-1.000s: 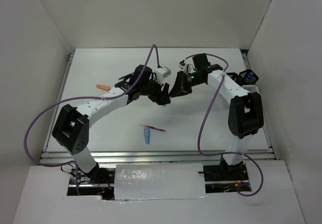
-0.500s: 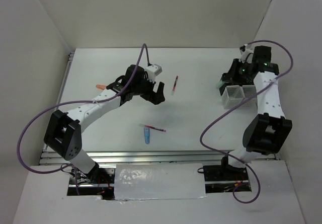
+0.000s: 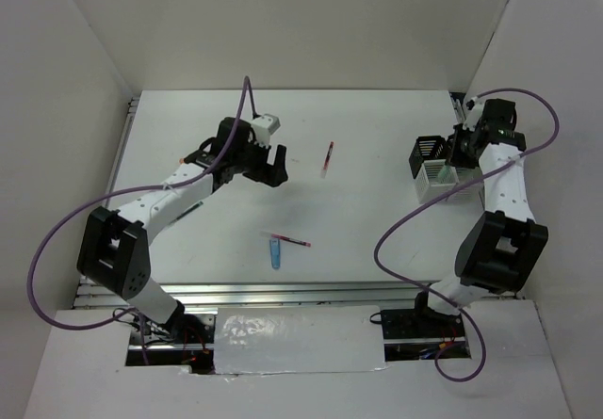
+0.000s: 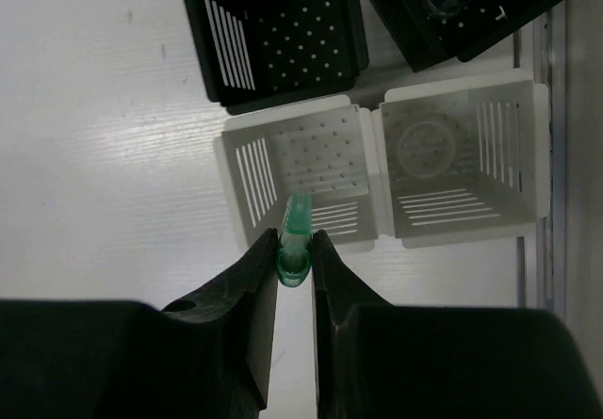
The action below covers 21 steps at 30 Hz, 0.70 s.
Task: Sort the stationery into containers
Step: Place the stationery in the storage box.
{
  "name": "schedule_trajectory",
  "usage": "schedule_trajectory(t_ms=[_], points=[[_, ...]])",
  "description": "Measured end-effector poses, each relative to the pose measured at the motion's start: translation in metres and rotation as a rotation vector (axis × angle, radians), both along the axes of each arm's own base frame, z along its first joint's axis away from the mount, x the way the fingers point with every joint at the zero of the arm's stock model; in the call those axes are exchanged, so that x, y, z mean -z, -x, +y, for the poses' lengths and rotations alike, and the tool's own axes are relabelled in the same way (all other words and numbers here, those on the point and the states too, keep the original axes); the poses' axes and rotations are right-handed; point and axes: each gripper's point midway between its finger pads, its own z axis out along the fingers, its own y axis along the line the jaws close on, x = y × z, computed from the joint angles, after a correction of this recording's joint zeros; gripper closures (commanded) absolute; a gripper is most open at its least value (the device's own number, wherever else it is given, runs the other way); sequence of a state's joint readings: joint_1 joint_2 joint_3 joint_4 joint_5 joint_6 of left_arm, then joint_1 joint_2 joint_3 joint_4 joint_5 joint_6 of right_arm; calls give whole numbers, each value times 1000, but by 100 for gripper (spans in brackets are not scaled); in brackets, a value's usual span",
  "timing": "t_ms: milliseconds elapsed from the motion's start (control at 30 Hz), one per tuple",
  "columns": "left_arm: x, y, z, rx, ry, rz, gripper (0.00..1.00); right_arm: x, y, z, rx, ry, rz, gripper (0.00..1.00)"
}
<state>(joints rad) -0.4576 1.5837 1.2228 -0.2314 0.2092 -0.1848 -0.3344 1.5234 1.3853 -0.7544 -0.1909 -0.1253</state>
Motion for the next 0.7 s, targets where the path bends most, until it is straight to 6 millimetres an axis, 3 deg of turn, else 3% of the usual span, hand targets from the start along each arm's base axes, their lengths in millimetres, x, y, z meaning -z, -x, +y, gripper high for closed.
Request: schedule_trajectory(t_ms=[67,167,233,367,533,700], points=[[2,3,7,-1,-1,1,6,8,-3,-5,18,9,12,93],[8,24,14,87,-16,-14,6,14,-8,-9,35,15,14,84],[13,42,15,193,-37,-25,9,17,-9,-11,44,18,18,81],[28,80,17,498,-112,-54,13,23,-12,-12,59,11,30,65],[50,124,29,841,-189,-78,14,33,-13,-9,61,1,55,63],[58,147,34,1107,-251,-174,17,34,-14,3,41,-9,61,60]])
